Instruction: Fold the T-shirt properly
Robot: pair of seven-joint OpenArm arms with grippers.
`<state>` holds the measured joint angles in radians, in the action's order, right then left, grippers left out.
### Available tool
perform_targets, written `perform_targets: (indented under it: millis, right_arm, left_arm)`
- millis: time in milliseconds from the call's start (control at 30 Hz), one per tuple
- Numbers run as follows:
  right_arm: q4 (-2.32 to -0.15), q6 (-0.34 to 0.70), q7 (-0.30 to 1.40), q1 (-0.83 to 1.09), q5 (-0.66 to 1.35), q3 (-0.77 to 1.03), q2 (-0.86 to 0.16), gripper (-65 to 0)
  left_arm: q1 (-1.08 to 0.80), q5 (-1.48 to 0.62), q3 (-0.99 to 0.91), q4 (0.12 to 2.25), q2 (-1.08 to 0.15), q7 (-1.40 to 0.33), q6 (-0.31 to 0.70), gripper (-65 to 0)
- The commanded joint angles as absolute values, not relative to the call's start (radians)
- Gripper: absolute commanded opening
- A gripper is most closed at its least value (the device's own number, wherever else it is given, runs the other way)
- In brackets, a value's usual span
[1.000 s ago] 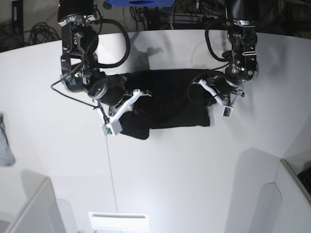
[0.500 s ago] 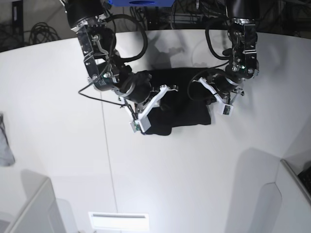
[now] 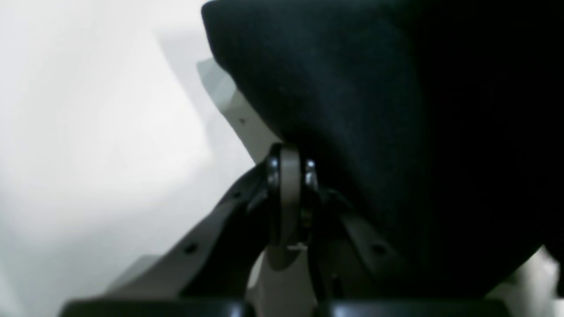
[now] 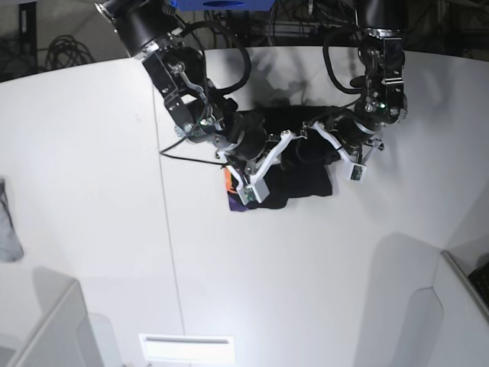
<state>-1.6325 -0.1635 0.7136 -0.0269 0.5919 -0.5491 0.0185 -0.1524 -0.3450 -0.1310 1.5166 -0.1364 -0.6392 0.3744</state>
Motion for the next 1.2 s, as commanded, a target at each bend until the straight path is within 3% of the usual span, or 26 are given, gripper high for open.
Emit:
perform_targets:
  millis: [0, 400, 600, 633, 733, 833, 1167]
  right_arm:
    - [-1.633, -0.153, 0.697, -0.05, 0.602, -0.553, 0.033, -65.0]
    - [-1.517, -0.153, 0.642, -0.068, 0.602, -0.555, 0.047, -65.0]
    - [-1.517, -0.153, 0.648, -0.068, 0.604, -0.553, 0.047, -65.0]
    - [-1.517, -0.153, 0.648, -0.067, 0.604, -0.553, 0.047, -62.9]
    - [-1.521, -0.153, 0.648, -0.062, 0.608, -0.553, 0.047, -40.2]
    - [-1.526, -0.153, 0.648, -0.061, 0.61, -0.553, 0.047, -24.9]
    - [-1.626, -0.153, 0.734, -0.079, 0.604, -0.555, 0.079, -24.0]
  left_arm:
    - [-0.156, -0.331, -0.133, 1.523, -0.142, -0.673, 0.377, -65.0]
    - [-0.173, -0.34, -0.145, 1.524, -0.166, -0.673, 0.378, -65.0]
    - [-0.255, -0.343, -0.248, 1.607, -0.193, -0.673, 0.381, -65.0]
    - [-0.278, -0.343, -0.271, 1.626, -0.193, -0.673, 0.392, -65.0]
    - [-0.355, -0.343, -0.351, 1.685, -0.189, -0.673, 0.453, -65.0]
    - [-0.429, -0.343, -0.441, 1.724, -0.188, -0.673, 0.51, -65.0]
    - [-0.519, -0.343, -0.714, 1.73, -0.188, -0.673, 0.638, -65.0]
